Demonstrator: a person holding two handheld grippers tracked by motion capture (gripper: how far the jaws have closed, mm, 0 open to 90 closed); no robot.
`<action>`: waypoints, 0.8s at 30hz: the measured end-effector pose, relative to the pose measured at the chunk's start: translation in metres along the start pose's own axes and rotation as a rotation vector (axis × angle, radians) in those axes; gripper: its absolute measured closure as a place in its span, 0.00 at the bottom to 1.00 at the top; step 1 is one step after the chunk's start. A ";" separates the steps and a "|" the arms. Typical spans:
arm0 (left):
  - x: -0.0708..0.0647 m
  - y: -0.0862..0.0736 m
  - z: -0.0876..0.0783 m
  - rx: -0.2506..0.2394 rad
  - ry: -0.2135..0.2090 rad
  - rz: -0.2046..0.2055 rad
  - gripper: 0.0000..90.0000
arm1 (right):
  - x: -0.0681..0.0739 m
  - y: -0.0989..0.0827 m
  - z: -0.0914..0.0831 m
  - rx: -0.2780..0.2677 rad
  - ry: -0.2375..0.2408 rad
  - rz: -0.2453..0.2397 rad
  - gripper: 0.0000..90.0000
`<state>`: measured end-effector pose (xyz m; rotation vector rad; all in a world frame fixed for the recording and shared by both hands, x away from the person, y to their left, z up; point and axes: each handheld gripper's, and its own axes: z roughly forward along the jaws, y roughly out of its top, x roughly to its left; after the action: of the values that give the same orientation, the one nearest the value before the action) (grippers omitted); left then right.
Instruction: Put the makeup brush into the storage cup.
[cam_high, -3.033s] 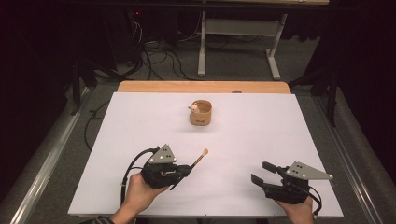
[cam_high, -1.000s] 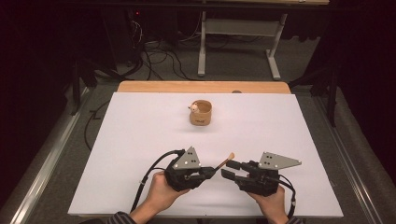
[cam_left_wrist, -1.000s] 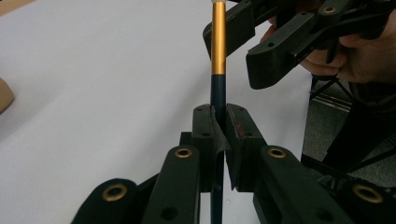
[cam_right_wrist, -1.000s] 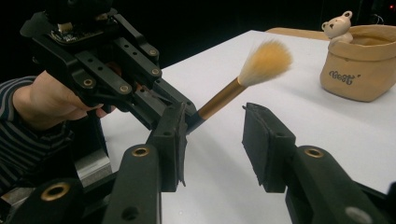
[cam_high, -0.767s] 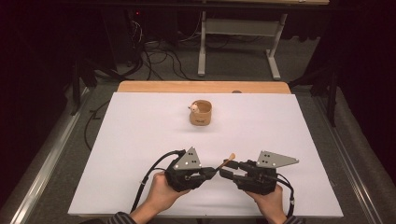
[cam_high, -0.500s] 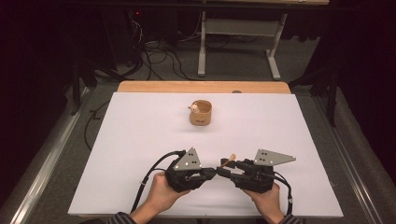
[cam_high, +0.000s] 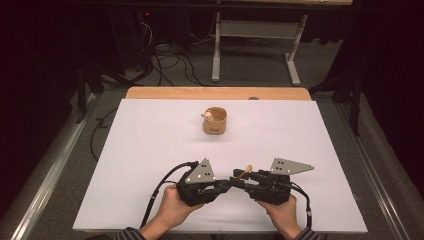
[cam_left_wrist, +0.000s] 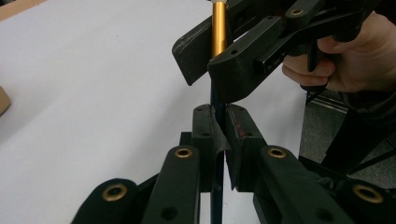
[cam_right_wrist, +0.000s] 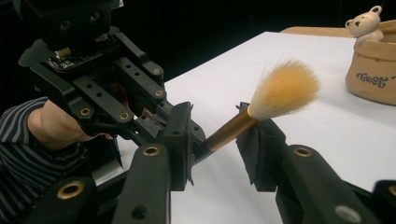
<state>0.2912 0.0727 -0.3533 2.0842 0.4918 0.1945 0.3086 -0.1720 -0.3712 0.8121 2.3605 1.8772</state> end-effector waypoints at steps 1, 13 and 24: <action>0.000 0.000 0.000 -0.002 0.000 -0.003 0.92 | 0.000 0.000 0.000 -0.001 0.000 0.002 0.76; 0.000 -0.001 -0.001 -0.012 0.006 -0.001 0.92 | 0.000 0.000 -0.001 -0.005 -0.001 0.007 0.79; 0.000 -0.001 -0.001 -0.010 0.004 0.000 0.92 | -0.001 0.000 0.000 -0.005 0.010 0.011 0.84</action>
<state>0.2910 0.0738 -0.3537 2.0743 0.4922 0.2003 0.3088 -0.1727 -0.3716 0.8189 2.3610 1.8958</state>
